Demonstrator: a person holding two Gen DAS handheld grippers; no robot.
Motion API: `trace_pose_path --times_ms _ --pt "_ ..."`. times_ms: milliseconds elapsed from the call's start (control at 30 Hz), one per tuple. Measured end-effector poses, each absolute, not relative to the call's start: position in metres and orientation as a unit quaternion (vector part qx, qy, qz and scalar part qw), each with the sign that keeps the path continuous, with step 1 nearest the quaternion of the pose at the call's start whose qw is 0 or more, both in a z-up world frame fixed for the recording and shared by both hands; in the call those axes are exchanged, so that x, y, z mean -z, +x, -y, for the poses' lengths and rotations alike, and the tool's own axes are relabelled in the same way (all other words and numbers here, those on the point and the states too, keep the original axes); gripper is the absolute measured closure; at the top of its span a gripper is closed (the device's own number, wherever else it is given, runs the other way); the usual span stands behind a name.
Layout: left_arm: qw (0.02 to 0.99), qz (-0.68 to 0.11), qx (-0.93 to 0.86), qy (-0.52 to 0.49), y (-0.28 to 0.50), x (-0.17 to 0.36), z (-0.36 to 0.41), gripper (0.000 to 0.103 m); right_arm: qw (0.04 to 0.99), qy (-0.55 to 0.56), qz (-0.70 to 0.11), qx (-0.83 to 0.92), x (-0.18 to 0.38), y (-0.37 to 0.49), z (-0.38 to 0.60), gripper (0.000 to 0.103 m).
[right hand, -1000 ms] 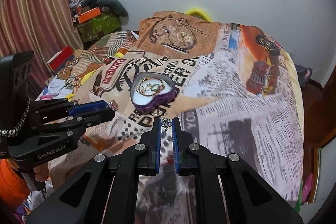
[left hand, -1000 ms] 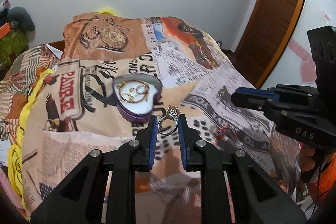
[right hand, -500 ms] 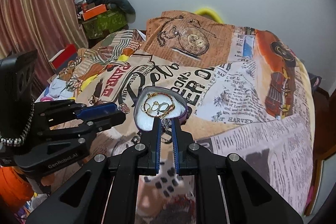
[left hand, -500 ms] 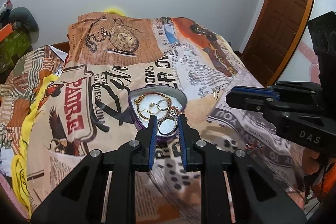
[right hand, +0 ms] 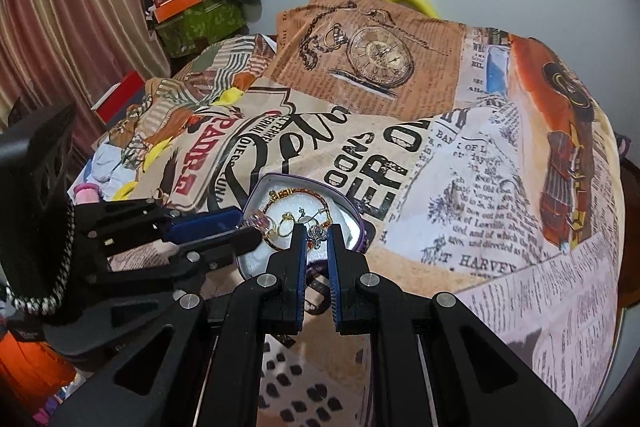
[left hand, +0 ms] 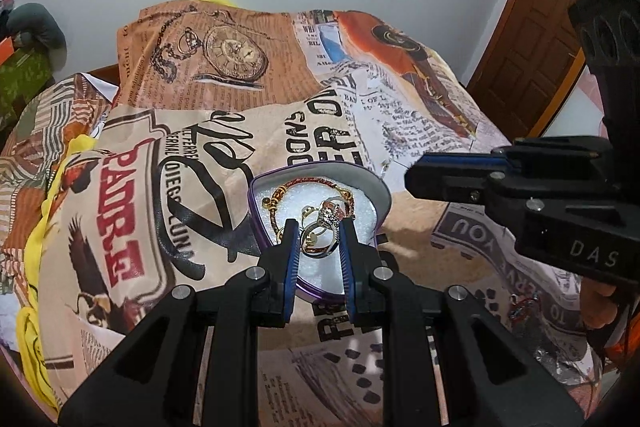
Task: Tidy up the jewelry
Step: 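Carry the charm and ring with both grippers over the purple heart tin, then open both grippers to drop the items into the tin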
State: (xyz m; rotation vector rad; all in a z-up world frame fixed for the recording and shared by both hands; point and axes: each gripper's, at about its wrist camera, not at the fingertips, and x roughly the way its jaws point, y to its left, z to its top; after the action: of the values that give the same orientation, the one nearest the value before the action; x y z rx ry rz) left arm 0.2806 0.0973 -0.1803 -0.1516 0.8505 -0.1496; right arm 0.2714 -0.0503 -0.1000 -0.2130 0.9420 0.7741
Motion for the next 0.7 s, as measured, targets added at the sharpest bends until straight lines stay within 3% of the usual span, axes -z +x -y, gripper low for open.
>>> trace_pose_path --times_ms 700 --pt "0.915 -0.393 0.058 -0.072 0.275 0.169 -0.11 0.085 0.797 -0.11 -0.465 -0.371 0.113 0.278 0.031 0.094"
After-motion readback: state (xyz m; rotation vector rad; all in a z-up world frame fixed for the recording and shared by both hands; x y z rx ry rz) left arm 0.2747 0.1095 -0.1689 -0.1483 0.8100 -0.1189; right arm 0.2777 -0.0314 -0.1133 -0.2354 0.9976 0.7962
